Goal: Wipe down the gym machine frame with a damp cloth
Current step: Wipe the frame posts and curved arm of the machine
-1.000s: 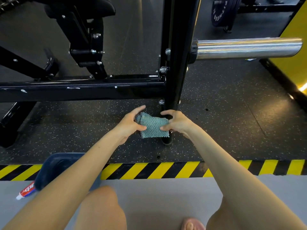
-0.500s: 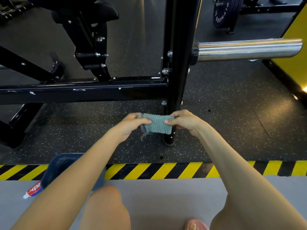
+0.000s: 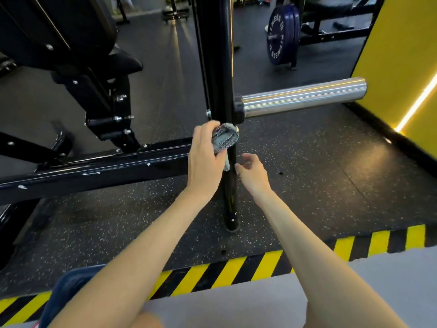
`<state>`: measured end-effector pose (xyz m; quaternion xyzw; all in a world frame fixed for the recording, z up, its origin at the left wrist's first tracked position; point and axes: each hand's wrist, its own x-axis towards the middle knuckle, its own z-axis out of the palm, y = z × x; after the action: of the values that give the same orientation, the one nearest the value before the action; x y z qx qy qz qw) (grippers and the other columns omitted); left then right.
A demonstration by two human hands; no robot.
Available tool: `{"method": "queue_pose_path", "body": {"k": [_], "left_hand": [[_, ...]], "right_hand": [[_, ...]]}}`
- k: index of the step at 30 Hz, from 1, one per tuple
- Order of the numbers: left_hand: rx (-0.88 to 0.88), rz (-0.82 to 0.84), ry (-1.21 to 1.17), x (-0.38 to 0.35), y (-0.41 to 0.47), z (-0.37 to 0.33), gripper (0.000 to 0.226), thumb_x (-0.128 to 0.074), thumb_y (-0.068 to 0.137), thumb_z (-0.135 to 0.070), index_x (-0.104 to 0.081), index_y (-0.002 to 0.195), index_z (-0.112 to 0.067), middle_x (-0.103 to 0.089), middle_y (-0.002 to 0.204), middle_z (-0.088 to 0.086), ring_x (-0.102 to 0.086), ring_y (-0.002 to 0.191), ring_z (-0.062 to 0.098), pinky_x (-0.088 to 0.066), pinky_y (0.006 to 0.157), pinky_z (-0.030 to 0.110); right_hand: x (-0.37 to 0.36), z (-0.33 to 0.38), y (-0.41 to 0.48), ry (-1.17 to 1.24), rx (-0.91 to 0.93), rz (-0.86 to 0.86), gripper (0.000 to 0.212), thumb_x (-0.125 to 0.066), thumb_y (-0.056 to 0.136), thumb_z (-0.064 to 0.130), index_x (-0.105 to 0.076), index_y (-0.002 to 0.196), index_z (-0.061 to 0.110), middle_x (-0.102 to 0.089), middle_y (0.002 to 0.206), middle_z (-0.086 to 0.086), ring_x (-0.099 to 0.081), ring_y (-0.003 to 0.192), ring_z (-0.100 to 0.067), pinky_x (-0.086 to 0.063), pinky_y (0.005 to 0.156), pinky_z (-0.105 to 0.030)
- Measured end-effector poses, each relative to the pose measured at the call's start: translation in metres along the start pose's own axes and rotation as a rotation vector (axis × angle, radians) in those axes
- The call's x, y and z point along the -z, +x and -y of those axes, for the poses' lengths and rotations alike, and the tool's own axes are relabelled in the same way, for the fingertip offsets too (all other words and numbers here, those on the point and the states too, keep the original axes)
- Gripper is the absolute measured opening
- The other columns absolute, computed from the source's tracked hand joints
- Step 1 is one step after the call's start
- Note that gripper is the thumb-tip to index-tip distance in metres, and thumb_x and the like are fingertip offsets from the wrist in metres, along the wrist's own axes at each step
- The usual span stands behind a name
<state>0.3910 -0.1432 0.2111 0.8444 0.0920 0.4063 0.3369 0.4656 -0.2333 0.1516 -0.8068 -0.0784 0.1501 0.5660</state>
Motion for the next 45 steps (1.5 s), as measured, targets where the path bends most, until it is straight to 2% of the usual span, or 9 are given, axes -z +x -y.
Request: {"method": "queue_pose_path", "body": {"k": [8,12,16,22,26,31,34,40,45], "left_hand": [[-0.354,-0.415,0.144,-0.011,0.058,-0.034,0.026,-0.051,0.073,0.009,-0.062,0.096,0.005,-0.052,0.097,0.023,-0.046,0.093,0.013,-0.04,0.079,0.004],[-0.68,-0.308,0.574,-0.02,0.072,-0.023,0.033,-0.038,0.098,-0.004,-0.07,0.096,-0.003,-0.063,0.089,0.012,-0.045,0.078,0.017,-0.039,0.062,0.021],[-0.742,-0.091,0.804,-0.022,0.043,-0.002,0.03,-0.038,0.099,-0.004,-0.067,0.107,-0.001,-0.063,0.091,0.011,-0.046,0.078,0.021,-0.034,0.062,0.027],[-0.769,-0.095,0.613,-0.003,0.043,-0.008,0.031,-0.069,0.083,0.001,-0.053,0.11,0.003,-0.059,0.085,0.018,-0.048,0.073,0.023,-0.041,0.053,0.03],[-0.684,-0.312,0.723,-0.005,0.086,-0.057,0.009,-0.053,0.089,0.003,-0.056,0.084,-0.004,-0.056,0.076,0.01,-0.045,0.067,0.022,-0.027,0.058,0.028],[-0.675,0.009,1.192,-0.027,0.074,-0.057,0.054,-0.014,0.081,0.005,-0.06,0.065,-0.018,-0.049,0.078,-0.003,-0.046,0.072,0.014,-0.025,0.061,0.028],[-0.588,0.084,1.195,-0.017,0.063,-0.051,0.062,-0.005,0.093,0.005,-0.061,0.071,-0.013,-0.052,0.078,0.0,-0.046,0.068,0.015,-0.028,0.06,0.027],[-0.909,0.077,0.866,-0.005,0.033,0.025,0.029,-0.057,0.091,0.002,-0.061,0.119,0.002,-0.052,0.093,0.012,-0.047,0.08,0.024,-0.035,0.065,0.032],[-0.75,0.023,0.618,-0.028,0.011,0.052,0.034,-0.055,0.092,0.002,-0.057,0.126,0.004,-0.043,0.111,0.009,-0.041,0.089,0.026,-0.045,0.072,0.034]], "right_hand": [[-0.003,0.012,0.003,0.134,0.0,0.064,0.038,-0.054,0.095,0.014,-0.049,0.132,0.02,-0.059,0.119,0.0,-0.055,0.1,-0.014,-0.04,0.08,-0.027],[0.0,0.011,0.006,0.165,-0.017,0.076,0.036,-0.052,0.093,0.007,-0.053,0.127,0.02,-0.059,0.113,-0.002,-0.056,0.097,-0.015,-0.041,0.078,-0.026],[0.0,0.007,0.009,0.18,-0.017,0.064,0.032,-0.052,0.091,0.004,-0.056,0.117,0.022,-0.061,0.108,-0.001,-0.057,0.096,-0.016,-0.044,0.076,-0.027],[0.007,0.008,0.012,0.199,0.015,0.124,0.027,-0.052,0.091,0.003,-0.055,0.111,0.021,-0.059,0.092,0.005,-0.055,0.081,-0.005,-0.043,0.065,-0.019],[0.005,0.007,0.013,0.214,0.011,0.123,0.032,-0.049,0.09,0.001,-0.057,0.113,0.02,-0.063,0.1,0.0,-0.057,0.088,-0.009,-0.042,0.068,-0.022],[0.001,0.004,0.018,0.244,0.002,0.103,0.034,-0.046,0.087,-0.001,-0.055,0.107,0.025,-0.062,0.101,0.003,-0.057,0.09,-0.01,-0.043,0.068,-0.024],[0.001,0.002,0.022,0.257,-0.007,0.111,0.035,-0.047,0.087,0.0,-0.058,0.108,0.025,-0.064,0.106,0.0,-0.059,0.095,-0.014,-0.045,0.071,-0.026],[0.019,-0.005,0.028,0.463,-0.105,0.165,0.039,-0.048,0.089,-0.004,-0.059,0.119,0.017,-0.071,0.1,-0.002,-0.066,0.093,-0.011,-0.047,0.08,-0.023],[0.023,-0.009,0.052,0.434,-0.155,0.198,0.025,-0.044,0.098,0.013,-0.06,0.116,0.019,-0.074,0.096,-0.004,-0.07,0.093,-0.018,-0.047,0.091,-0.036]]}}
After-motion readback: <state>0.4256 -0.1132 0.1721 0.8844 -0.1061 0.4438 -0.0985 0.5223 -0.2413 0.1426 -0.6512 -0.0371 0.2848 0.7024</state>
